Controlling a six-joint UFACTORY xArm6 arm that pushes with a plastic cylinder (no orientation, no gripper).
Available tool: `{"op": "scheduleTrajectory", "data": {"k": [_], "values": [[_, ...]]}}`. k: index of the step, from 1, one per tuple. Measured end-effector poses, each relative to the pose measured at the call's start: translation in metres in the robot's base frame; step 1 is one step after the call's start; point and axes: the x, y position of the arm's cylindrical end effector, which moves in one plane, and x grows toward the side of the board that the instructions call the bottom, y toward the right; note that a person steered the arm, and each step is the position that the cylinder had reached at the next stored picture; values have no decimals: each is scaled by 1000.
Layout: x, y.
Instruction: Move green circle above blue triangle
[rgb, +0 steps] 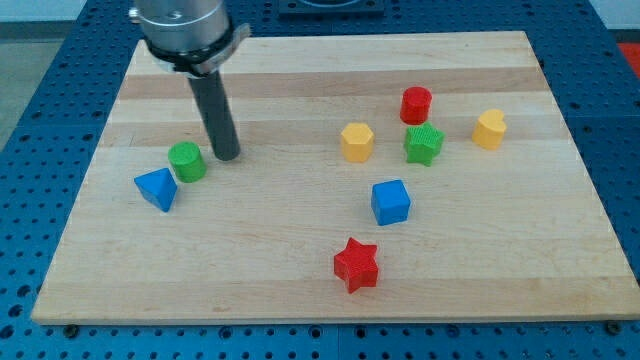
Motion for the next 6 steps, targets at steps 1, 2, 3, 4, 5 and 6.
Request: {"op": "scheduleTrajectory", "data": {"k": [1,2,3,4,5,6], "values": [[15,3],[15,-14],[15,-36],[15,-34],[15,-24],[15,-28]]}}
